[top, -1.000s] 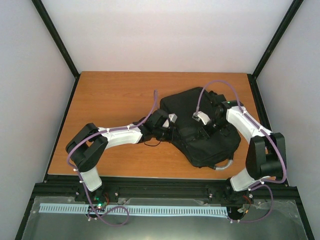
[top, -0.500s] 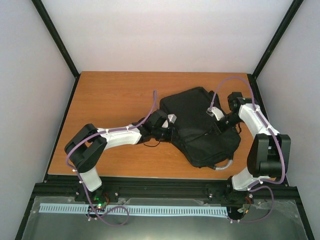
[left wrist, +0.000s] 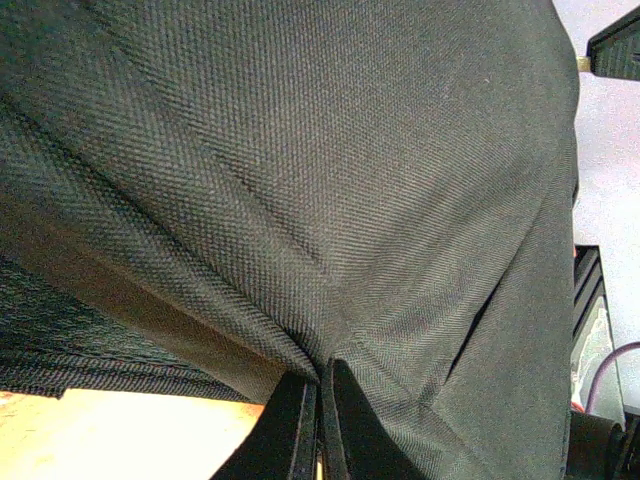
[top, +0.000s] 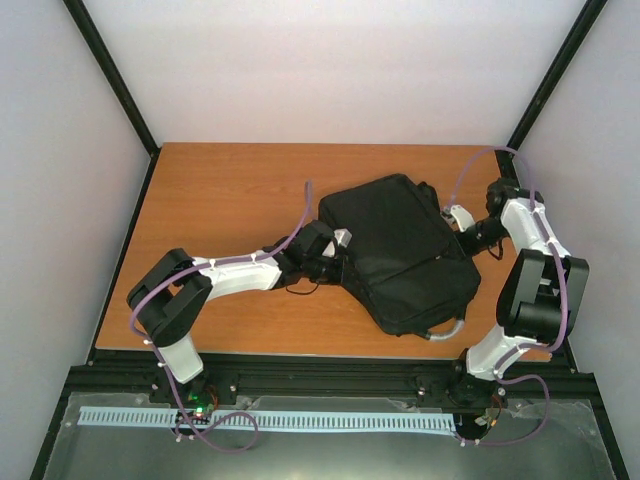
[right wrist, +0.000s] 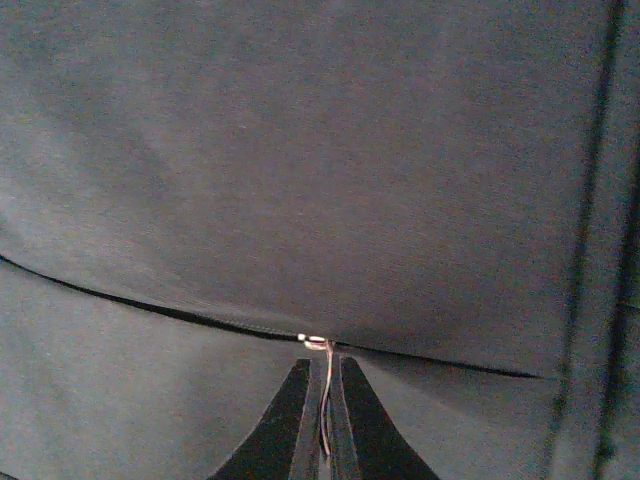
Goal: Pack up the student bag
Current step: Zip the student bag at the center of the board.
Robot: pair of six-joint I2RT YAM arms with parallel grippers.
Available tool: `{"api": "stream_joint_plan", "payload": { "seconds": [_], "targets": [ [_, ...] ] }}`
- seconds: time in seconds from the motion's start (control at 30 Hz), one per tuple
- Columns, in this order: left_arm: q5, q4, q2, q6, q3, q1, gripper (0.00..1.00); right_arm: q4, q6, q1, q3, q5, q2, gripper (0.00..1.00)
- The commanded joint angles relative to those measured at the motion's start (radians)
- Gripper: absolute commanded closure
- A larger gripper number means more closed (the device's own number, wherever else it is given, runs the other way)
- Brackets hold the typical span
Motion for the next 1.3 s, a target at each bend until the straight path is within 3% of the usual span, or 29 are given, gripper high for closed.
{"api": "stream_joint_plan", "payload": {
  "seconds": [0.0,0.93,1.27],
  "targets": [
    [-0.021,-0.023,-0.036,0.032,-0.009,0.01,0.99,0.021,-0.041,-0.062,0.048,0.038,0.034,0.97],
    [-0.028,-0.04,-0.042,0.037,-0.017,0.014,0.99,0.16,-0.06,-0.188,0.024,0.123,0.105,0.97],
    [-0.028,-0.061,-0.046,0.046,-0.001,0.013,0.99,0.09,-0.069,-0.191,0.048,0.001,0.072,0.96]
  ]
}}
